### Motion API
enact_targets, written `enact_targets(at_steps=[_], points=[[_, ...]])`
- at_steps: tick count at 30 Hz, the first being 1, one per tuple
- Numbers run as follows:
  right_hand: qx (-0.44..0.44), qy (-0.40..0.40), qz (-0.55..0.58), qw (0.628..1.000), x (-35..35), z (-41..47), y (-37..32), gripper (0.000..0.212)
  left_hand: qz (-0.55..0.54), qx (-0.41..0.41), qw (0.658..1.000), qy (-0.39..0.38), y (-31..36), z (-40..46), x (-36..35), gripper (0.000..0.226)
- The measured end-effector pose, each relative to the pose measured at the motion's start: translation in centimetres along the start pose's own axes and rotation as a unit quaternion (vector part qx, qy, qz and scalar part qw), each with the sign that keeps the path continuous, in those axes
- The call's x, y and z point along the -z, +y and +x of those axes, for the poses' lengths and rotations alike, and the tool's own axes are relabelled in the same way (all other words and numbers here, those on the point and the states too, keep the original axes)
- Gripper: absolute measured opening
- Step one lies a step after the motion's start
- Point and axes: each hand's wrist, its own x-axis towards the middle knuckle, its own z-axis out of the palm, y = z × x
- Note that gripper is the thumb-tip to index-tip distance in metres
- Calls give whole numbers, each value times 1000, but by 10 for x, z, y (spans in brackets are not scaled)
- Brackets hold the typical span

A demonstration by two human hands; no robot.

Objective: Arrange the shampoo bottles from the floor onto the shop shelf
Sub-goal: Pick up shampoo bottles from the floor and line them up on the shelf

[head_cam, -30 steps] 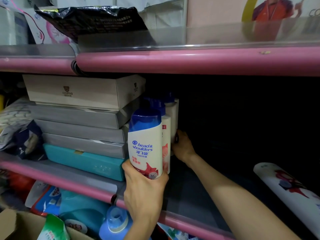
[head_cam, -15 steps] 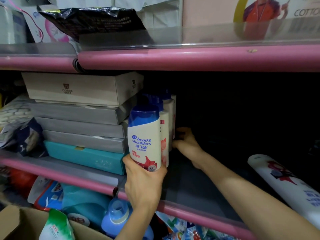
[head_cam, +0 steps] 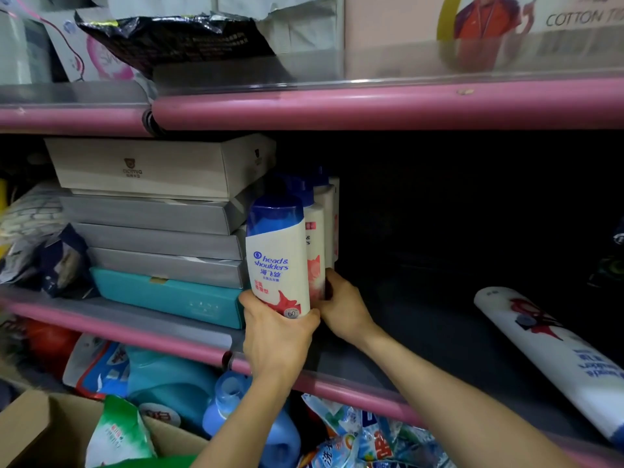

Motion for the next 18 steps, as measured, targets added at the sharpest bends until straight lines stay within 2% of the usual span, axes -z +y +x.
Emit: enact_targets(at_steps=[7,13,18], points=[[12,24,6,1000,1,4,4,41,-9,-5,1000,-5,1,-1,1,74],[-2,30,5,1000,-3,7,10,45,-82,-50,995,-23,1,-5,9,88],[10,40,-33,999,-3,5,10,48,-58,-78,995,-21,2,-6,15,78]])
